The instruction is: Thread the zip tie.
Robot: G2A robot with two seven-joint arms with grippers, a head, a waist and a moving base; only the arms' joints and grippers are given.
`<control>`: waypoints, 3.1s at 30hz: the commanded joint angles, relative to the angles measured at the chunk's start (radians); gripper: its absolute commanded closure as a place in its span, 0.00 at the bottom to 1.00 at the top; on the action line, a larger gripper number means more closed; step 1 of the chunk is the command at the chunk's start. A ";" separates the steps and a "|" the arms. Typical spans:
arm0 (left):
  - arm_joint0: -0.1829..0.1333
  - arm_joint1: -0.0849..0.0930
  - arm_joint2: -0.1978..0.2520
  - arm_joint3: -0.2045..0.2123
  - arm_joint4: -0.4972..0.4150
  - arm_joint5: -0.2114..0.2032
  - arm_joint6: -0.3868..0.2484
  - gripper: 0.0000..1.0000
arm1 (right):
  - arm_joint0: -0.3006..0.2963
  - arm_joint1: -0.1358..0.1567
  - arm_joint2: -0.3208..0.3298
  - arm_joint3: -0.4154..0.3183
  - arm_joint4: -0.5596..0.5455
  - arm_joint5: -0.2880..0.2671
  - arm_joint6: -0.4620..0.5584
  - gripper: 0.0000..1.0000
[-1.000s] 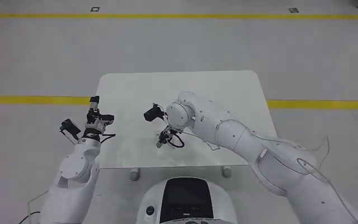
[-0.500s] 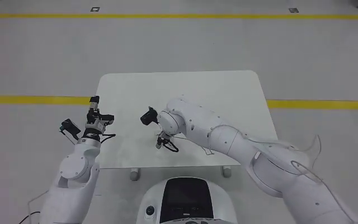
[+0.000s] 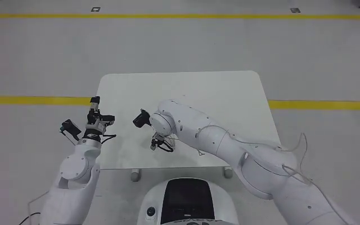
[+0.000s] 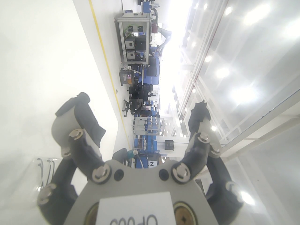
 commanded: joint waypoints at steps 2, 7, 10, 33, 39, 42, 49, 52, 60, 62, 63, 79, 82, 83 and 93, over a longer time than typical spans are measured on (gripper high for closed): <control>0.000 0.000 0.000 0.000 0.000 0.000 0.000 0.00 | 0.000 0.000 0.000 0.000 0.000 0.000 0.000 0.00; 0.000 0.000 0.000 0.000 0.000 0.000 0.000 0.00 | 0.000 0.000 0.000 0.000 0.000 0.000 0.000 0.00; 0.000 0.000 0.000 0.000 0.000 0.000 0.000 0.00 | 0.000 0.000 0.000 0.000 0.000 0.000 0.000 0.00; 0.000 0.000 0.000 0.000 0.000 0.000 0.000 0.00 | -0.030 -0.017 -0.015 0.045 -0.051 -0.002 -0.030 0.00; 0.000 0.000 0.000 0.000 0.000 0.000 0.000 0.00 | -0.035 -0.048 -0.012 0.102 -0.071 -0.038 -0.050 0.00; 0.000 0.000 0.000 0.000 0.000 0.000 0.000 0.00 | -0.033 -0.053 -0.009 0.109 -0.078 -0.041 -0.059 0.00; 0.000 0.000 0.000 0.000 0.000 0.000 0.000 0.00 | -0.037 -0.052 -0.002 0.113 -0.081 -0.028 -0.090 0.00; 0.000 0.000 0.000 0.000 0.000 0.000 0.000 0.00 | -0.053 -0.046 0.010 0.109 -0.105 -0.008 -0.145 0.00; 0.000 0.000 0.000 0.000 0.000 0.000 0.000 0.00 | -0.067 -0.036 0.032 0.087 -0.147 -0.021 -0.129 0.55; 0.000 0.000 0.000 0.000 0.000 0.000 0.000 0.00 | -0.069 -0.035 0.038 0.080 -0.156 -0.019 -0.122 0.65; 0.000 0.000 0.000 0.000 0.000 0.000 0.000 0.00 | -0.070 -0.034 0.041 0.078 -0.160 -0.021 -0.119 0.70; 0.000 0.000 0.000 0.000 0.000 0.000 0.000 0.00 | -0.101 -0.027 0.090 0.083 -0.210 -0.061 -0.120 1.00; 0.000 0.000 0.000 0.000 0.000 0.000 0.000 0.00 | -0.111 -0.032 0.093 0.109 -0.213 -0.085 -0.134 1.00; 0.000 0.000 0.000 0.000 0.000 0.000 0.000 0.00 | -0.113 -0.035 0.093 0.119 -0.215 -0.091 -0.137 1.00; 0.000 0.000 0.000 0.000 0.000 0.000 0.000 0.00 | -0.119 -0.079 0.095 0.221 -0.214 -0.138 -0.155 1.00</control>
